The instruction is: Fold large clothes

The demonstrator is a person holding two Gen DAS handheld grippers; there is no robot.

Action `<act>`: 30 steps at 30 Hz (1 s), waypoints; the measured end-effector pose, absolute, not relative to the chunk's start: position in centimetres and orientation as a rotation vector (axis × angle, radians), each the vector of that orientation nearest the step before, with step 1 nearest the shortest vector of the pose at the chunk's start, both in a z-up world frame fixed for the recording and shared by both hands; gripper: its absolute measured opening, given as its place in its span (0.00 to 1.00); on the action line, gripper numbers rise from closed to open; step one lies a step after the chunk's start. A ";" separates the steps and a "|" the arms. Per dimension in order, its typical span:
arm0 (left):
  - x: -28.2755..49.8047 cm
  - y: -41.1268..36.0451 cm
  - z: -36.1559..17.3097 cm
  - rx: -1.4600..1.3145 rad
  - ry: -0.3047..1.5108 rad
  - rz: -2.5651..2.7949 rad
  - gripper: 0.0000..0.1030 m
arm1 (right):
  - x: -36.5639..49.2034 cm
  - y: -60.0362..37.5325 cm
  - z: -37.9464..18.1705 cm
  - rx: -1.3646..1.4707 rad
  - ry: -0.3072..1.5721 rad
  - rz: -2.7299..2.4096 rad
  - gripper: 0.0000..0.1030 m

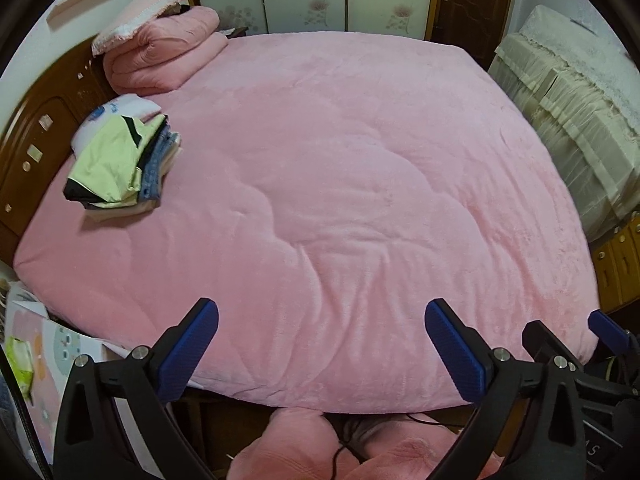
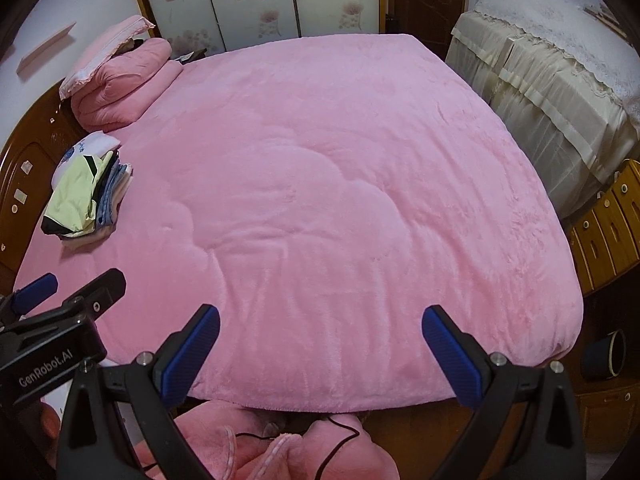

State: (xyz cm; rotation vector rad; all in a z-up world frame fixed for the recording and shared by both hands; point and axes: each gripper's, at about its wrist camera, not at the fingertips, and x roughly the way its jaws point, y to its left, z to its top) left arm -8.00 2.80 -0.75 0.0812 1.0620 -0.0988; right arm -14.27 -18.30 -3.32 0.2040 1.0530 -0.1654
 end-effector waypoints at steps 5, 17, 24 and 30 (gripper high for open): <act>-7.8 2.7 -0.6 0.047 1.068 -0.153 0.99 | -14.9 -18.4 -2.6 0.197 1.026 -0.218 1.00; -8.1 1.8 -0.6 0.066 1.068 -0.151 0.99 | -14.7 -18.7 -2.6 0.203 1.031 -0.239 1.00; -8.5 1.2 -0.3 0.107 1.049 -0.137 0.99 | -14.7 -19.0 -2.6 0.204 1.033 -0.246 1.00; -8.5 1.1 -0.1 0.132 1.045 -0.123 0.99 | -14.7 -18.7 -2.6 0.207 1.036 -0.247 1.00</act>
